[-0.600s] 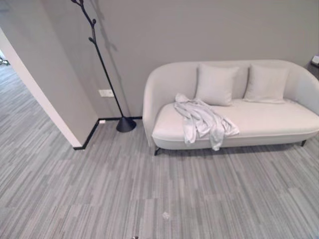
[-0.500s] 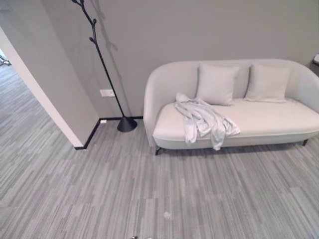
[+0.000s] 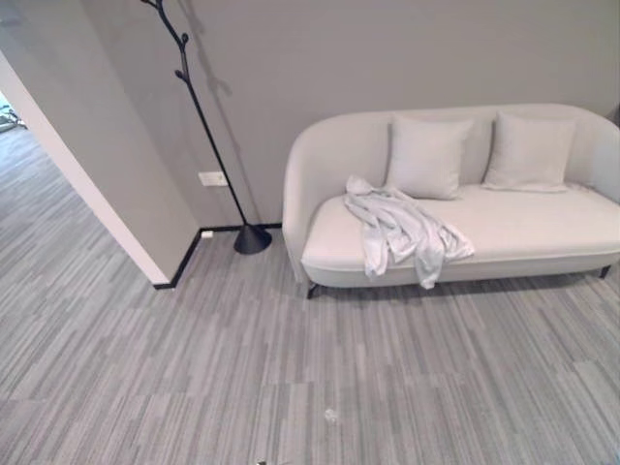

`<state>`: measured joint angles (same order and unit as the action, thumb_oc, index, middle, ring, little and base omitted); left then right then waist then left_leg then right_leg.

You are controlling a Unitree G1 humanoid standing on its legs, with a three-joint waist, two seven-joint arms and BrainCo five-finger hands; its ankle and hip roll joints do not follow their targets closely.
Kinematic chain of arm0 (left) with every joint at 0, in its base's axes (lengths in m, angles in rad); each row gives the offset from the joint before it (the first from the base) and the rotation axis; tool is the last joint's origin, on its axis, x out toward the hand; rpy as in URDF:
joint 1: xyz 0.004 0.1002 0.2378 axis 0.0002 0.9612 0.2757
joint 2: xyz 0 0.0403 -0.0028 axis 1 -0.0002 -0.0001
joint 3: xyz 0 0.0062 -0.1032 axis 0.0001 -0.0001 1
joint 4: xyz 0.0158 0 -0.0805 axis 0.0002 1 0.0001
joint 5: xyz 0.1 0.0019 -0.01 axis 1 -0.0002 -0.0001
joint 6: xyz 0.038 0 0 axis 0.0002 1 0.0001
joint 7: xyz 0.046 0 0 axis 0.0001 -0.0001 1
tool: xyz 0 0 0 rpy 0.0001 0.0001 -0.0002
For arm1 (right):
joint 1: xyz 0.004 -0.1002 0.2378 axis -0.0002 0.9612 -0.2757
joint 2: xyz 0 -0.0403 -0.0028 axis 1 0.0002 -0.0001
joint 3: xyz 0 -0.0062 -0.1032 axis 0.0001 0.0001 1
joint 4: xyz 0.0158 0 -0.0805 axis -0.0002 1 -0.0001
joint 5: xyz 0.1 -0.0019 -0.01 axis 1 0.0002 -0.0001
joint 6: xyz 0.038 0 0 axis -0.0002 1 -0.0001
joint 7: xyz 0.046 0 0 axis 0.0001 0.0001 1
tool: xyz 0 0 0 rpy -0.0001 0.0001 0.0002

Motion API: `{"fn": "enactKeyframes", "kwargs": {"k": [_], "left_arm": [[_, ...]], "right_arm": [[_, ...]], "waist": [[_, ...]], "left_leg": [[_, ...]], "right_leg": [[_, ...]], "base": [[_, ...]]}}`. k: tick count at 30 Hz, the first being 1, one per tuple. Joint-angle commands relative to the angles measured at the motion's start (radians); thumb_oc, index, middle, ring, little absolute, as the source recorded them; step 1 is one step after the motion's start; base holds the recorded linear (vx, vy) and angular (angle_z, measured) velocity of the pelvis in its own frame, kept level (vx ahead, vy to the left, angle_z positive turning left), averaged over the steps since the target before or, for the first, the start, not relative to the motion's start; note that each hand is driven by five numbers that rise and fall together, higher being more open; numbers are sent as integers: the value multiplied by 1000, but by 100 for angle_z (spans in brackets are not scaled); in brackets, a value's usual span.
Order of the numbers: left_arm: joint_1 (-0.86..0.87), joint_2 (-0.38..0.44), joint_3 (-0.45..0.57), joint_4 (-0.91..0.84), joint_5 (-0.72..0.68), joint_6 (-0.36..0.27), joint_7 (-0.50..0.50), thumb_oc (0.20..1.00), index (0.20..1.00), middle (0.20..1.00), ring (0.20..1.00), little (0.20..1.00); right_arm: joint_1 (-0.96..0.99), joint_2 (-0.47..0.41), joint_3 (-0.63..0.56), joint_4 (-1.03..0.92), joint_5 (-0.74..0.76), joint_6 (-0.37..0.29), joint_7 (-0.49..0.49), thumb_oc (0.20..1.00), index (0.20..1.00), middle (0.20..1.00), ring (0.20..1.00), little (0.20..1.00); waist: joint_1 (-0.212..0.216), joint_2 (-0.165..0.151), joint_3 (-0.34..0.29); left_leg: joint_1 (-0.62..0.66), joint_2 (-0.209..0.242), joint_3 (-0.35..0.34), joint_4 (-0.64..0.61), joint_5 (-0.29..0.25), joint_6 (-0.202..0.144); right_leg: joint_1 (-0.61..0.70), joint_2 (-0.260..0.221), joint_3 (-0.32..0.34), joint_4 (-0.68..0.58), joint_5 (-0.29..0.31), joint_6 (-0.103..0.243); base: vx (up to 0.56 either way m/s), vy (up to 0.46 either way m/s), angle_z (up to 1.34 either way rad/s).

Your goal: Hang the clothes on the sofa on the clothes rack.

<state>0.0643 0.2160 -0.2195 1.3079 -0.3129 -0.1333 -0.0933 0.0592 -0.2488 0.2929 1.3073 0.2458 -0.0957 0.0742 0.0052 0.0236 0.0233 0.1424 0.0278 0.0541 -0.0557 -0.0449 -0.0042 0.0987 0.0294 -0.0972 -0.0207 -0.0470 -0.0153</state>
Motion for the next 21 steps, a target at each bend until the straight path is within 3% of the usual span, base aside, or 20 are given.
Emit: {"fn": "enactKeyframes", "kwargs": {"k": [1, 21], "left_arm": [[-69, 10, 8, 35, -29, -35, -4, 1000, 1000, 1000, 1000, 1000], [-81, 22, -1, 42, 6, -37, -1, 1000, 1000, 1000, 1000, 1000]], "right_arm": [[-58, 0, 37, 18, 14, -19, 4, 1000, 1000, 1000, 1000, 1000], [-73, -7, 47, 20, -2, -12, 11, 1000, 1000, 1000, 1000, 1000]], "waist": [[2, -56, -4], [3, -65, -6]], "left_leg": [[14, 18, 25, -32, 32, -45], [8, 0, 32, -32, 20, -33]], "right_leg": [[45, -98, -17, -67, 55, 112], [41, -117, -13, -67, 64, 123]], "base": [[0, 0, 0], [1, 8, -1]]}}
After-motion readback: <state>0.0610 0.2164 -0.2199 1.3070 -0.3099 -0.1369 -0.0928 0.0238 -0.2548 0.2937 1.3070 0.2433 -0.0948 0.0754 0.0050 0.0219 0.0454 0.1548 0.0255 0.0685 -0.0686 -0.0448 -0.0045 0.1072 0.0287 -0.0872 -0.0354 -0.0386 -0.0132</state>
